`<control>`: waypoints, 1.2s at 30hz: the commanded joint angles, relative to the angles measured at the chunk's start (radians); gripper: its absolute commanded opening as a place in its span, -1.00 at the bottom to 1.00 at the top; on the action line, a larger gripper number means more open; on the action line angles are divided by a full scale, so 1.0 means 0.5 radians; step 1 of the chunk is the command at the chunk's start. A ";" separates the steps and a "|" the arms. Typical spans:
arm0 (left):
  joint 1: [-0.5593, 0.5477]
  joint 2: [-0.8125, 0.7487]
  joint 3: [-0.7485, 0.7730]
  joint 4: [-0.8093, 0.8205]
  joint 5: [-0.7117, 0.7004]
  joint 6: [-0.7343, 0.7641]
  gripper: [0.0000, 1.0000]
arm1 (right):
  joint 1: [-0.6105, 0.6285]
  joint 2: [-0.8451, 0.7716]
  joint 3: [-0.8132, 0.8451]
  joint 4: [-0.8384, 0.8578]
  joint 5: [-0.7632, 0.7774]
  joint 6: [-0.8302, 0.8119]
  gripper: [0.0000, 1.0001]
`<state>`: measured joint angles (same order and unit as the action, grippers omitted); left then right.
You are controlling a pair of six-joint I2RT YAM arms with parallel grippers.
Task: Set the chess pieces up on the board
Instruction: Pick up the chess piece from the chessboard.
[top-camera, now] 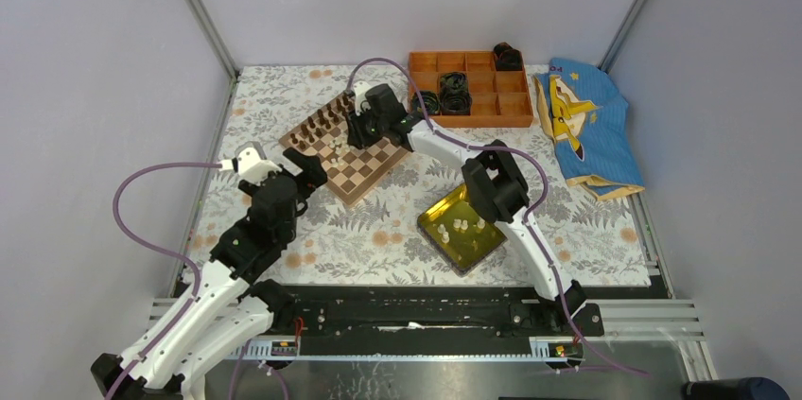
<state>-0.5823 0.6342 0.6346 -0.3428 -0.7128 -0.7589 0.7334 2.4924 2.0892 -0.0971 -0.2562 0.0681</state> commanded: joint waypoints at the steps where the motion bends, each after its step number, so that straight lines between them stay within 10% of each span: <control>1: -0.010 -0.018 -0.028 0.003 0.004 -0.037 0.97 | 0.024 0.039 0.121 0.000 -0.050 -0.019 -0.19; 36: -0.010 -0.017 -0.068 0.004 0.031 -0.087 0.97 | 0.024 -0.317 -0.393 0.241 0.284 -0.239 -1.00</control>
<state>-0.5823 0.6327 0.6090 -0.3531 -0.6945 -0.7937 0.7345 2.4443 1.9667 -0.0326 -0.1928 0.0032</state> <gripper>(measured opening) 0.986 0.069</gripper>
